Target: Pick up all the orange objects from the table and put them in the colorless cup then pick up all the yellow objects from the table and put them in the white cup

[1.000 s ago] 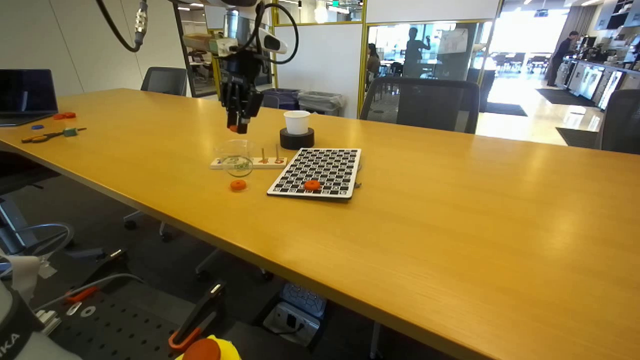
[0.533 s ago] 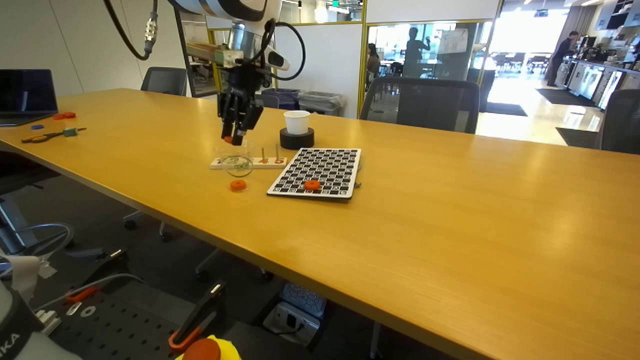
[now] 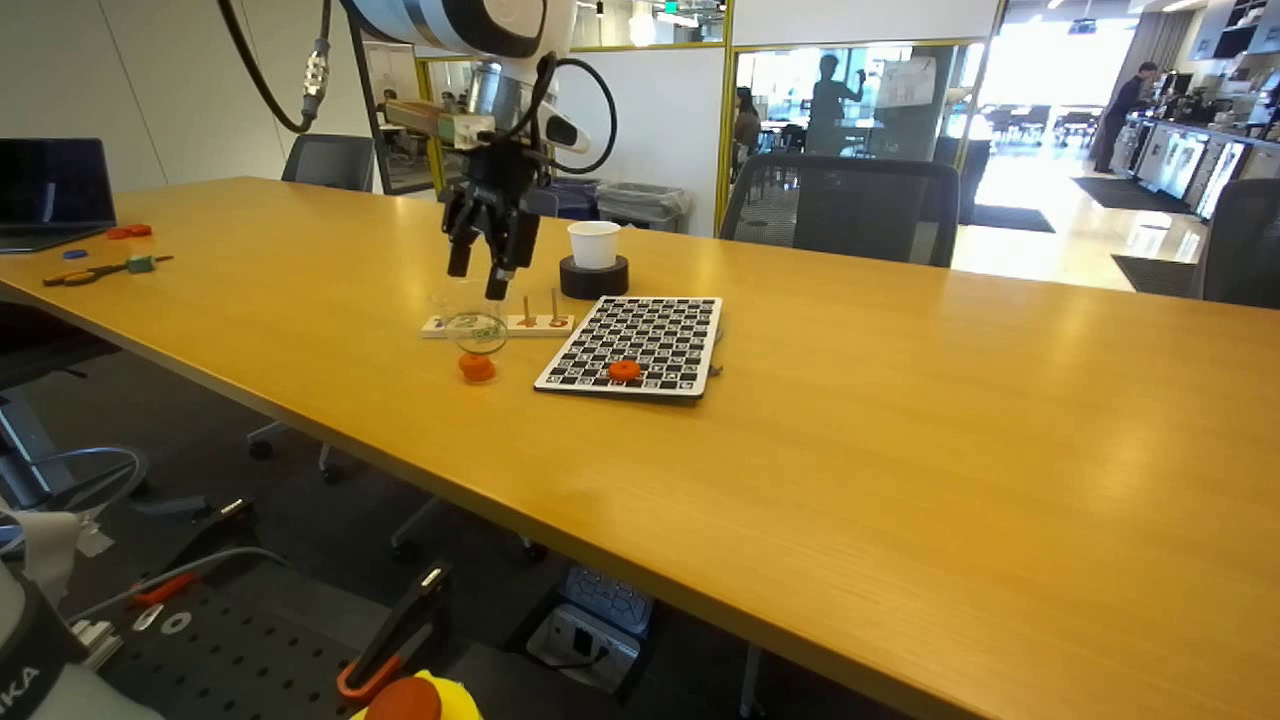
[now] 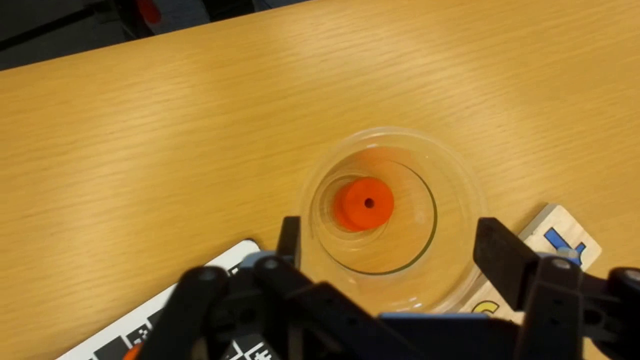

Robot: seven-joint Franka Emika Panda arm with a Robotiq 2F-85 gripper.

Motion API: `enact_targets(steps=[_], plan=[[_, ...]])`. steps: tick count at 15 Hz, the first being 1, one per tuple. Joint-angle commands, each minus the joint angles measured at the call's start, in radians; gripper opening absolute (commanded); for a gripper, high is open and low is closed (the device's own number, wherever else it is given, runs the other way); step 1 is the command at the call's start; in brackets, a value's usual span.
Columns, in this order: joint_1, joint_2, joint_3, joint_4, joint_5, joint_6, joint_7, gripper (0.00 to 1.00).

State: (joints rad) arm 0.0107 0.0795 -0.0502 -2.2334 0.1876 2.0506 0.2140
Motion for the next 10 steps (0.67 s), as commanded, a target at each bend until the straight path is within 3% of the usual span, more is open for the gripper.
enact_targets(steps=[1, 5, 10], plan=[[-0.032, -0.08, -0.011, -0.049, 0.013, 0.079, 0.032, 1.0], [-0.068, -0.118, -0.036, -0.116, 0.002, 0.224, 0.11, 1.0], [-0.082, -0.063, -0.035, -0.192, -0.073, 0.477, 0.27, 1.0]])
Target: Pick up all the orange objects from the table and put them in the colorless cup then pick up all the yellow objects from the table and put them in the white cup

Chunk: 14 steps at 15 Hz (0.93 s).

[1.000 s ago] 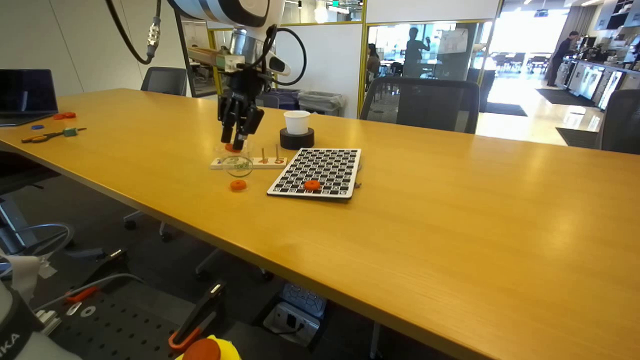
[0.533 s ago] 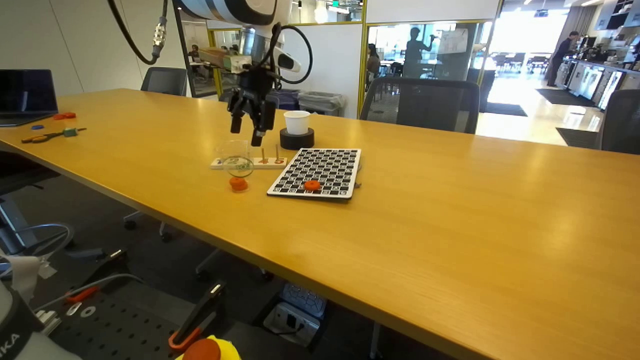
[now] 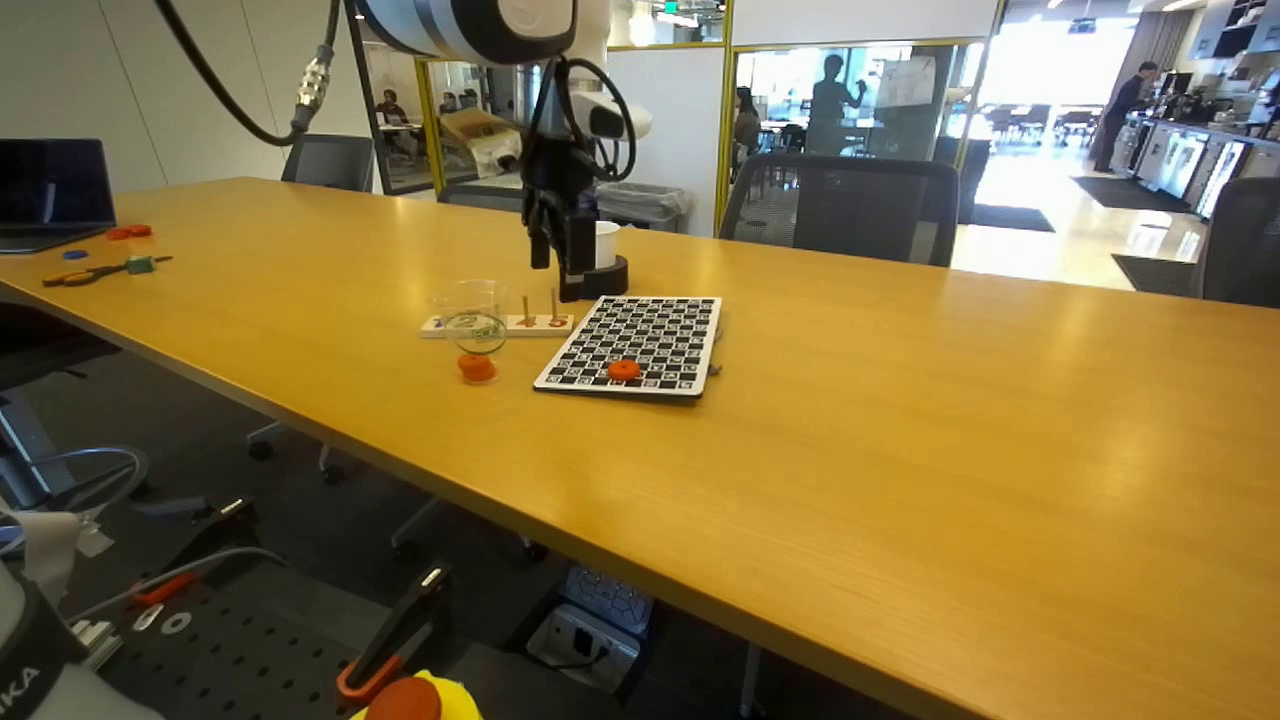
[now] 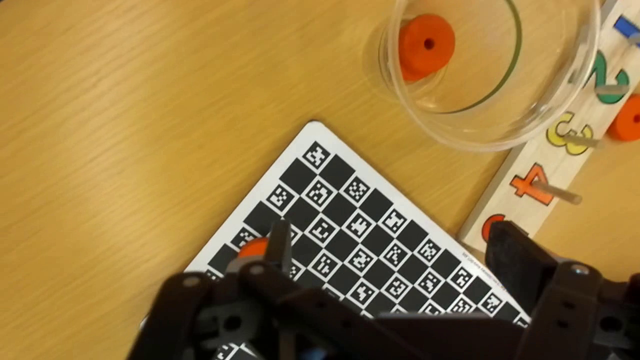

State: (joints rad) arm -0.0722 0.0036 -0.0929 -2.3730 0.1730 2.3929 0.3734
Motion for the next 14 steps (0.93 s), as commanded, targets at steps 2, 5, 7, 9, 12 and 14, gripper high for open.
enact_targets(steps=[2, 5, 7, 9, 12, 14], plan=[[0.004, 0.035, 0.002, -0.084, -0.16, 0.227, 0.23, 1.0], [0.014, 0.065, -0.028, -0.115, -0.358, 0.305, 0.456, 1.0], [0.02, 0.081, -0.047, -0.12, -0.454, 0.316, 0.566, 1.0], [0.022, 0.097, -0.061, -0.117, -0.512, 0.315, 0.636, 1.0], [0.018, 0.127, -0.071, -0.105, -0.52, 0.332, 0.663, 1.0], [0.02, 0.151, -0.074, -0.095, -0.508, 0.352, 0.659, 1.0]])
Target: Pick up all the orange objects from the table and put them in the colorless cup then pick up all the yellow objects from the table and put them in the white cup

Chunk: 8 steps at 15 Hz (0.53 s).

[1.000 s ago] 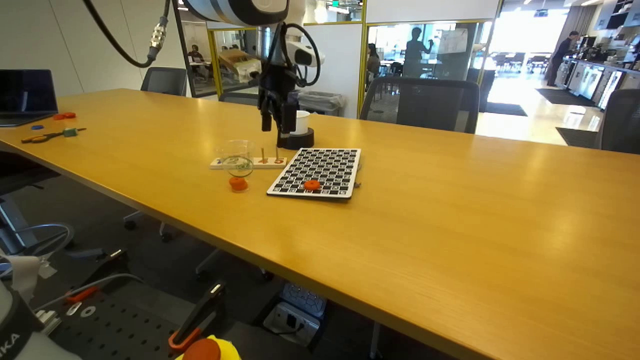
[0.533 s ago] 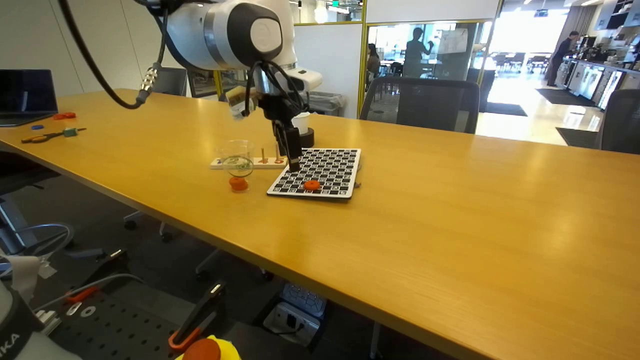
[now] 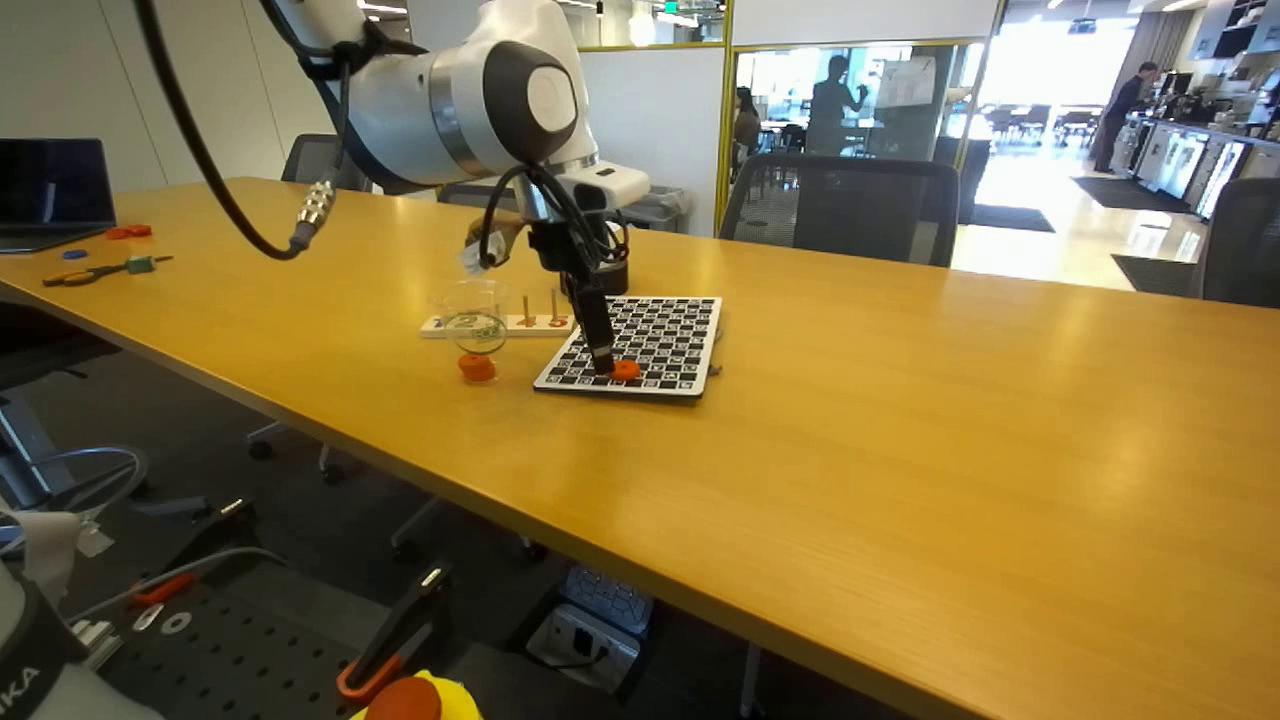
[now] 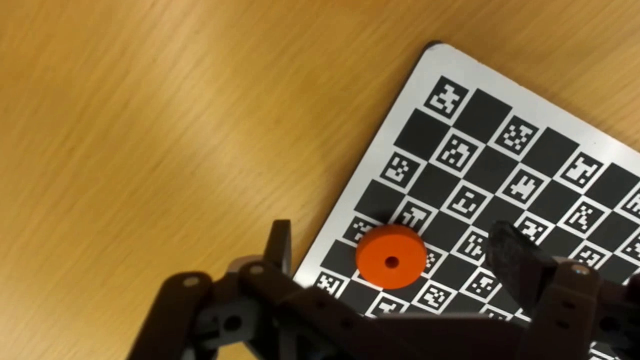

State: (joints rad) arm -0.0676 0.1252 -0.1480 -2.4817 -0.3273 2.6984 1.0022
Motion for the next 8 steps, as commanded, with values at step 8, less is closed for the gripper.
enact_targets(steps=[8], plan=[[0.027, 0.106, -0.043, 0.047, 0.041, 0.118, -0.01, 1.0]])
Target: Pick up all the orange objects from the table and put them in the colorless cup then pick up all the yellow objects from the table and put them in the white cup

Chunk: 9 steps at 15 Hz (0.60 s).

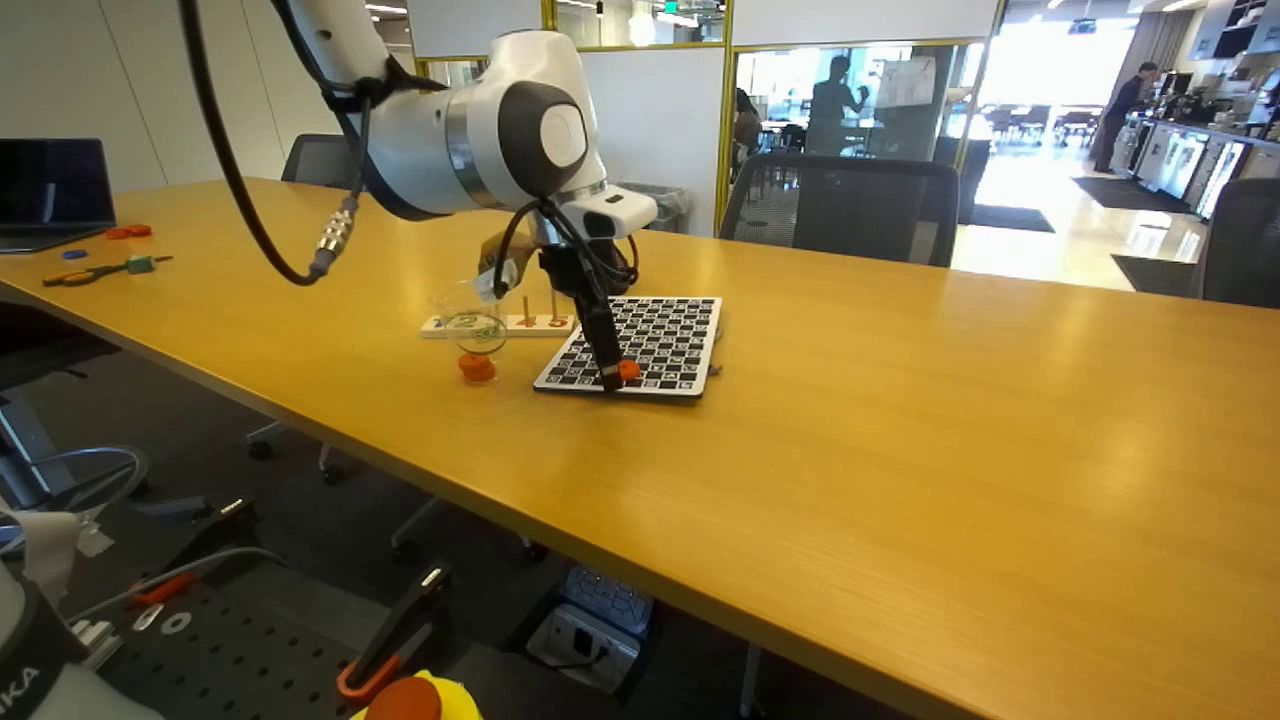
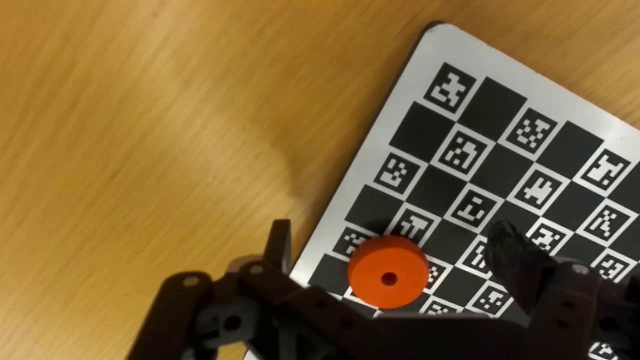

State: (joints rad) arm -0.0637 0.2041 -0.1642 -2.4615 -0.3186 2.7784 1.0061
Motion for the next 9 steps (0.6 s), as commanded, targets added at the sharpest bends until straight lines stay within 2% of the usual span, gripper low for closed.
enact_targets(steps=[1, 9], plan=[[0.025, 0.032, -0.031, 0.031, 0.036, 0.043, -0.016, 1.0], [0.034, 0.052, -0.043, 0.055, 0.082, 0.064, -0.043, 1.0]])
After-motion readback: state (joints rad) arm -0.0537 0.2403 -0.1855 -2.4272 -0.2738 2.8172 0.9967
